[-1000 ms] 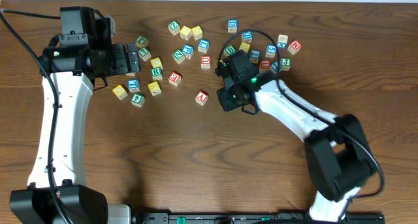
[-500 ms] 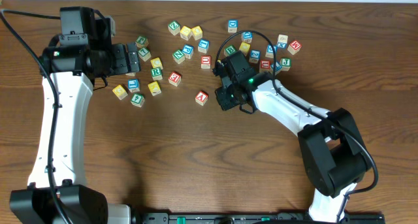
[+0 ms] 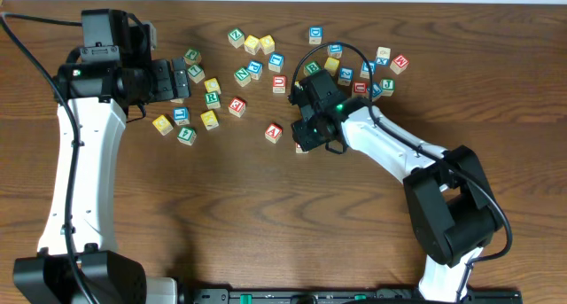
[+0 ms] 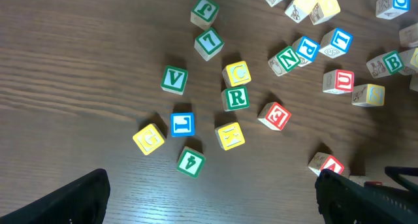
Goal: Spell out AI2
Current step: 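Open the right gripper and lift it toward the pile's right side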
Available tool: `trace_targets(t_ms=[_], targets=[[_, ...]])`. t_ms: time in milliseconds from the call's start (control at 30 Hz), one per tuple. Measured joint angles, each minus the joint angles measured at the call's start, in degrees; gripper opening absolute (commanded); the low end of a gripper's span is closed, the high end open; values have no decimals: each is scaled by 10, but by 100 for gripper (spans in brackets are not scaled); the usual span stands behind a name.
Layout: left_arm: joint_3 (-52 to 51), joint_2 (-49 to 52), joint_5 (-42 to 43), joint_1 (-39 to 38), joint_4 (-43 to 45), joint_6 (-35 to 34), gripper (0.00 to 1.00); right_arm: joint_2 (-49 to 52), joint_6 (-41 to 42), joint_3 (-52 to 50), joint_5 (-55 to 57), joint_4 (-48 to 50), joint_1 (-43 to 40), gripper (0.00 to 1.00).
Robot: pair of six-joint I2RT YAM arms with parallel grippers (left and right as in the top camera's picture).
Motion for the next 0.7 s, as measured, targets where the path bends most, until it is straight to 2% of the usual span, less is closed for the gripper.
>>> trace_targets(t_ms=[133, 267, 533, 700], targets=[[0, 0, 0, 0, 0, 0, 100, 1, 1, 61, 0, -51, -4, 47], [0, 0, 0, 0, 0, 0, 100, 0, 18, 126, 21, -55, -19, 49], [0, 0, 0, 0, 0, 0, 99, 5, 103, 138, 116, -2, -86, 48], [0, 0, 0, 0, 0, 0, 100, 34, 138, 138, 132, 41, -117, 43]])
